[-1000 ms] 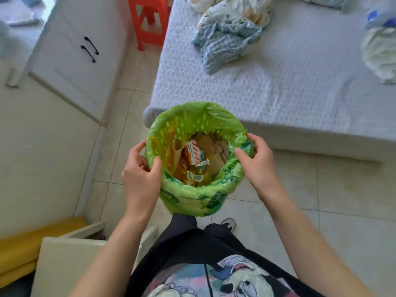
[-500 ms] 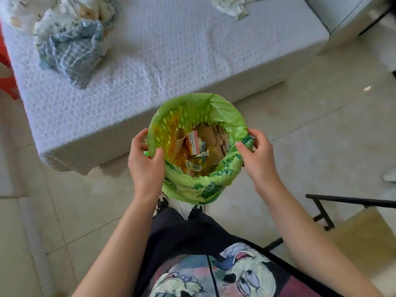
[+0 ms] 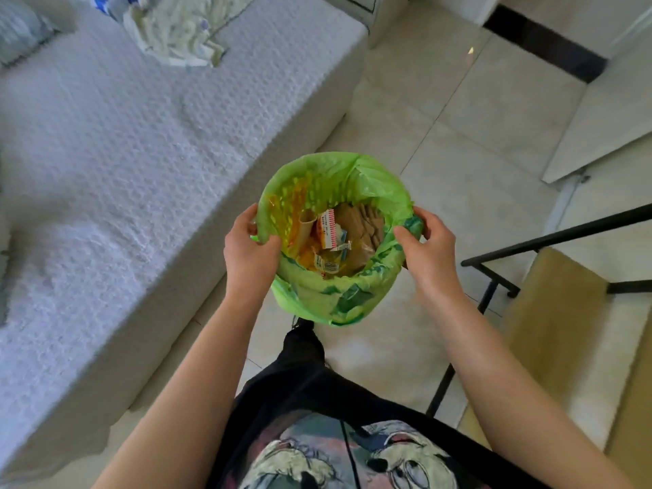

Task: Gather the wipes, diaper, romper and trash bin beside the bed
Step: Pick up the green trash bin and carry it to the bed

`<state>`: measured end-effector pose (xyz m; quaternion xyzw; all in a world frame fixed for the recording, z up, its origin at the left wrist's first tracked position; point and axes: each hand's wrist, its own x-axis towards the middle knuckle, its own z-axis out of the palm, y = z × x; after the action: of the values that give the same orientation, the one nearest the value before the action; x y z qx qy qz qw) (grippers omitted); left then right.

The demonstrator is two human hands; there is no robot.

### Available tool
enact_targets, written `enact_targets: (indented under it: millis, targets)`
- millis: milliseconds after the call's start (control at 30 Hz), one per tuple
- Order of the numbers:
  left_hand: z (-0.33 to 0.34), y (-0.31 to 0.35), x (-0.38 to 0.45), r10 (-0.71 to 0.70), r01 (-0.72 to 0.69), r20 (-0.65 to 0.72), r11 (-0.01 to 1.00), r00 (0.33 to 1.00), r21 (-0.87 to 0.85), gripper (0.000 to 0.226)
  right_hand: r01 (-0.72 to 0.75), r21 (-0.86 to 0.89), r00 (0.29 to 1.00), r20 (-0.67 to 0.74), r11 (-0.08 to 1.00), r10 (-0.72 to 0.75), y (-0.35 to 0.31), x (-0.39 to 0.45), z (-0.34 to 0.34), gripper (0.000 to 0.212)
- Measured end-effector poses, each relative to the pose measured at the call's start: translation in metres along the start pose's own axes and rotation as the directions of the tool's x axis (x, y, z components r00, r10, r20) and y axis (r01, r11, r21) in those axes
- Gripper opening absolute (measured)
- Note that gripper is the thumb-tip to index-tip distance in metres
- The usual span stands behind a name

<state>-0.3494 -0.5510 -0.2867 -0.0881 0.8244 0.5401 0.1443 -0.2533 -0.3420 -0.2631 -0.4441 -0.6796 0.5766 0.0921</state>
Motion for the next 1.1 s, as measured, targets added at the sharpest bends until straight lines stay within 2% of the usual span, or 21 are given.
enact_targets:
  millis: [167,267,467,600,767,933,1100]
  targets:
    - [0.036,0.037,0.056,0.113,-0.134,0.153,0.983,0.982,0.129,0.057,-0.052,0.062,0.991,-0.118,0.997,0.059,-0.007,0.043,-0.002,0.046]
    - [0.061,0.056,0.084,0.164,-0.211,0.259,0.963,0.952,0.166,0.062,-0.085,0.114,0.981,-0.166,0.990,0.104,-0.005,0.064,-0.008,0.049]
    - [0.121,0.093,0.123,0.173,-0.281,0.432,0.939,0.885,0.199,0.067,-0.144,0.214,0.942,-0.270,0.966,0.200,-0.010,0.110,-0.032,0.051]
    - [0.169,0.118,0.140,0.217,-0.338,0.459,0.920,0.862,0.198,0.064,-0.168,0.260,0.925,-0.292,0.951,0.243,-0.017,0.151,-0.055,0.052]
    - [0.240,0.158,0.161,0.189,-0.301,0.439,0.932,0.878,0.202,0.057,-0.132,0.245,0.928,-0.310,0.961,0.207,-0.034,0.223,-0.098,0.051]
    - [0.312,0.202,0.178,0.245,-0.388,0.469,0.891,0.849,0.236,0.063,-0.125,0.214,0.937,-0.297,0.969,0.187,-0.057,0.301,-0.152,0.051]
    - [0.374,0.240,0.201,0.246,-0.375,0.435,0.895,0.866,0.241,0.065,-0.105,0.209,0.949,-0.271,0.972,0.161,-0.083,0.371,-0.191,0.050]
